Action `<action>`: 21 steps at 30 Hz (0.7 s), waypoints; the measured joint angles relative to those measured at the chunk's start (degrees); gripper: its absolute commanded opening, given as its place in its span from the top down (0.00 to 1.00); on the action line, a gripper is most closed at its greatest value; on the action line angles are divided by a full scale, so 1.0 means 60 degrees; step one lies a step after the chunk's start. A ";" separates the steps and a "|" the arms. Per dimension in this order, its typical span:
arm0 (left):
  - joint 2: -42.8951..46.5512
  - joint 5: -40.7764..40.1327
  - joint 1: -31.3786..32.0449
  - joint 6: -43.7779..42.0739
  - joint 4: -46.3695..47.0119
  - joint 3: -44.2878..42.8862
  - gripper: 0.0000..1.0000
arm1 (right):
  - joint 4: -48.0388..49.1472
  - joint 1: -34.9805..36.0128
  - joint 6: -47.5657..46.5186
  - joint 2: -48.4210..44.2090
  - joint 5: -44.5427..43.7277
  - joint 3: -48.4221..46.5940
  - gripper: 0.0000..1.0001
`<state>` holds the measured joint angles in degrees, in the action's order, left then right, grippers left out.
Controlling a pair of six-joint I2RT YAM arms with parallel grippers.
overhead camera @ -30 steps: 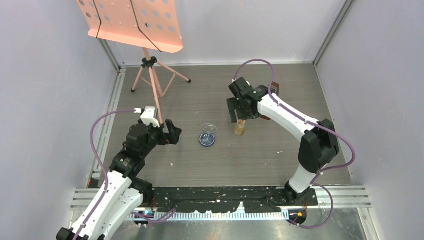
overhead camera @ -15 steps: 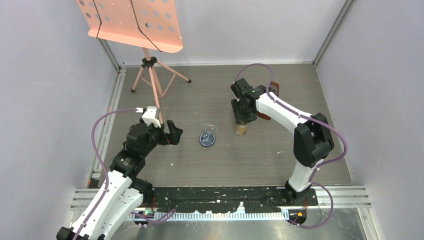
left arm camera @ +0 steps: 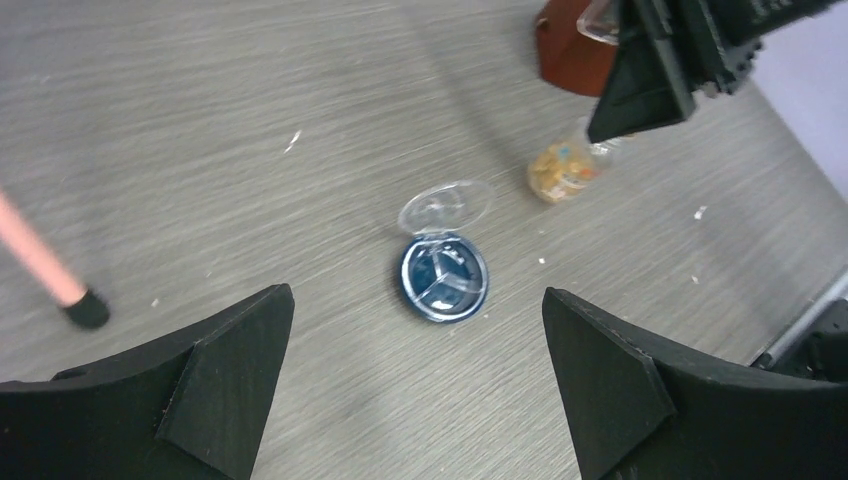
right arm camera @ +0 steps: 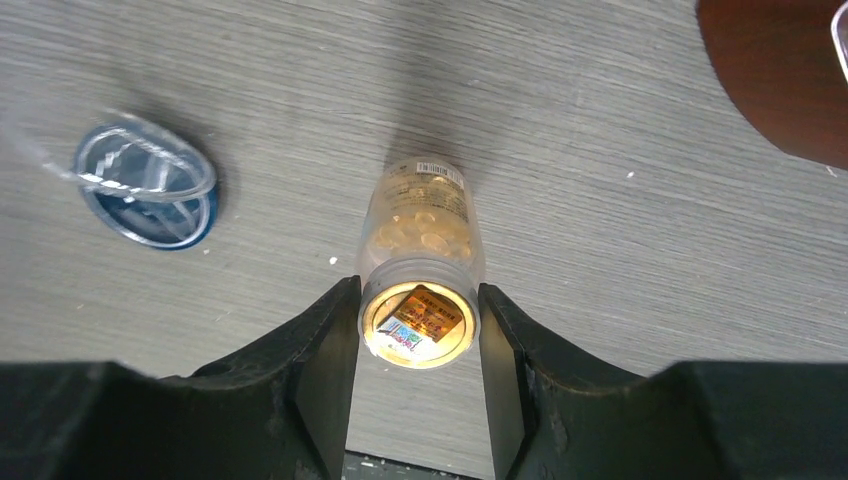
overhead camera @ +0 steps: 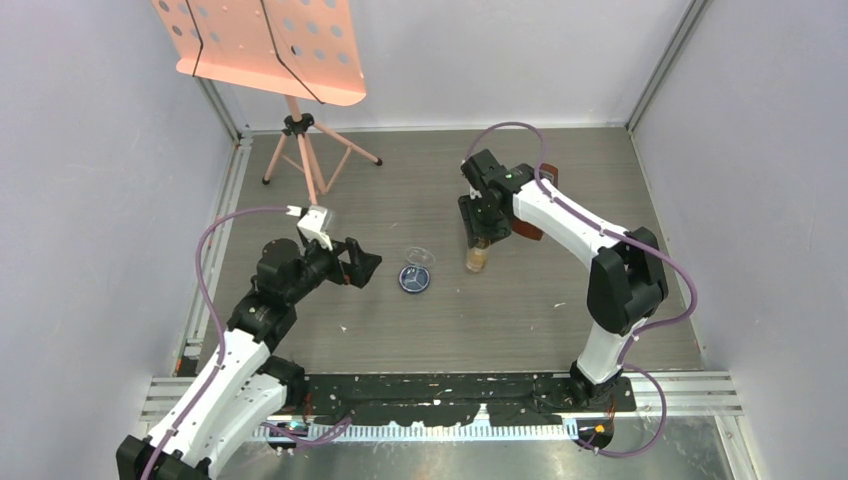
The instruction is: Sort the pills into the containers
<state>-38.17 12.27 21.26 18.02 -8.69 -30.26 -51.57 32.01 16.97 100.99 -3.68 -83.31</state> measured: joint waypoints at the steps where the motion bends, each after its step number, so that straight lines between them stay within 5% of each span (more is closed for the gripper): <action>1: -0.0084 0.0197 0.0015 -0.0018 0.0248 0.0015 0.01 | -0.0069 0.0000 -0.0040 0.0000 0.0098 -0.0117 0.72; 13: -0.3238 0.0936 0.2098 -0.0831 0.2641 -0.0594 0.01 | -0.0867 0.0000 -0.0251 -0.1151 0.2255 -0.1548 0.72; 21: -0.4965 0.2113 0.2539 -0.1810 0.5187 -0.0885 0.02 | -0.0816 0.0004 -0.0036 -0.1982 0.4033 -0.1563 0.72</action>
<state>-67.96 24.95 36.49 7.16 22.44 -35.57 -56.47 32.03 16.75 89.10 20.51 -92.68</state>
